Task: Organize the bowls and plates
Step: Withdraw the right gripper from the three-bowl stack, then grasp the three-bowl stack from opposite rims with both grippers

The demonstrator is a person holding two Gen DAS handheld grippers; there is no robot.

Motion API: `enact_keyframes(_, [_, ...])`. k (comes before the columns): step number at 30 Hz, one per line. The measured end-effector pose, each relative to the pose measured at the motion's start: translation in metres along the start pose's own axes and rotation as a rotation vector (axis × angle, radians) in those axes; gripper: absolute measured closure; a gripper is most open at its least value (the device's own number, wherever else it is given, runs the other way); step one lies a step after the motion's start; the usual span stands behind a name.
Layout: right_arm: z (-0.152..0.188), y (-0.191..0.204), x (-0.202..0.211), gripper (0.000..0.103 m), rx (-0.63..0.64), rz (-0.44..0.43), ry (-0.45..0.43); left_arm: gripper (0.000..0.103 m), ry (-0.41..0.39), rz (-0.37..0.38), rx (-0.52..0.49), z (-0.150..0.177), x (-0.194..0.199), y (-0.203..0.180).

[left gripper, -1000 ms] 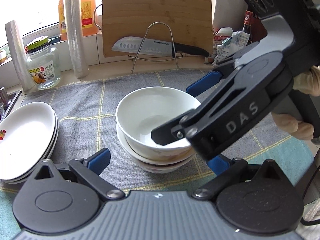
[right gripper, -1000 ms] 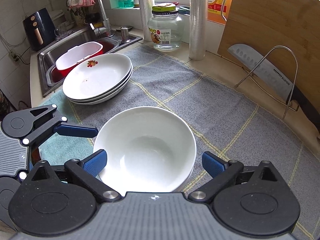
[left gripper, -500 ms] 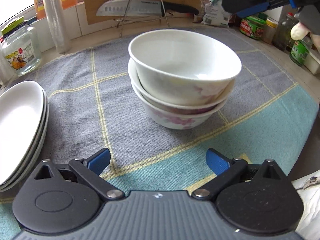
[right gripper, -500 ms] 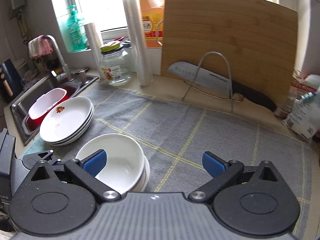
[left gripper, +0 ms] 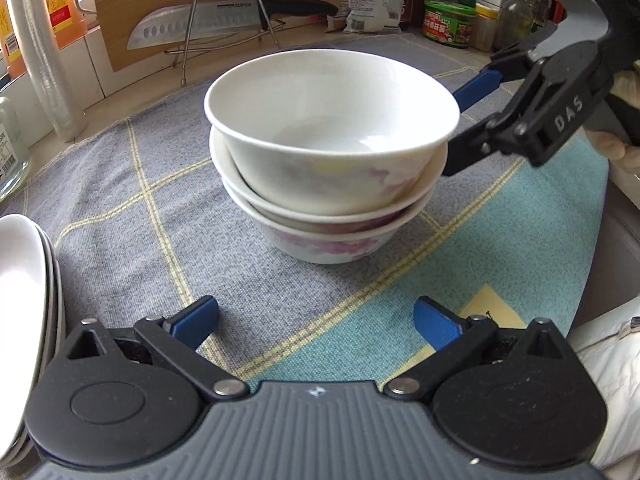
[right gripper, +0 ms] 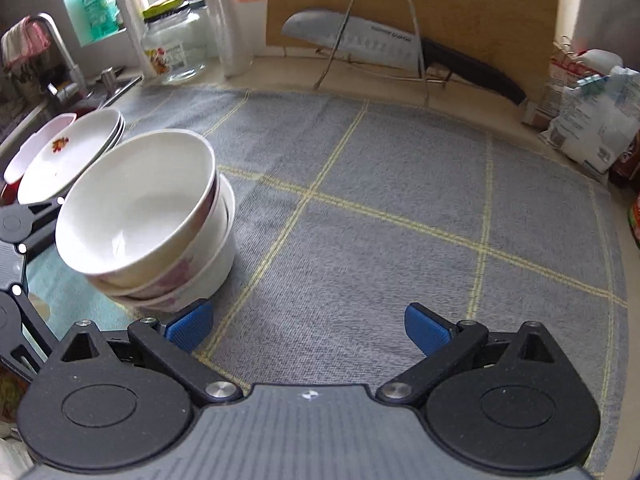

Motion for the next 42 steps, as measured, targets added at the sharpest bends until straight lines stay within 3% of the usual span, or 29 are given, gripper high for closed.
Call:
enact_keyframes(7, [0.004, 0.033, -0.031, 0.0, 0.191, -0.093, 0.021, 0.0, 0.019, -0.01, 0.016, -0.002, -0.001, 0.0])
enact_keyframes(12, [0.009, 0.048, -0.033, 0.0, 0.356, -0.126, -0.016, 0.0, 0.032, -0.006, 0.005, -0.004, -0.003, 0.001])
enact_keyframes(20, [0.011, 0.046, -0.03, 0.0, 0.395, -0.155, -0.04, 0.0, 0.013, 0.06, -0.09, -0.007, -0.008, 0.001])
enact_keyframes(31, [0.004, 0.051, -0.036, 0.0, 0.358, -0.12, -0.012, 0.0, -0.016, 0.18, -0.252, -0.016, -0.016, 0.002])
enact_keyframes(42, [-0.008, 0.073, -0.039, 0.0, 0.596, -0.177, 0.015, 0.002, -0.019, 0.22, -0.288, -0.022, -0.02, 0.015])
Point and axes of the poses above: each gripper's, at about its wrist camera, not at the fingertips, and x roughly against the way its jaws point, y to its left, z to its underside, the point moved 7 cm from there along -x, roughly the way its jaws point, and after that the axes turned 1 degree about x, right-handed, at the moved point
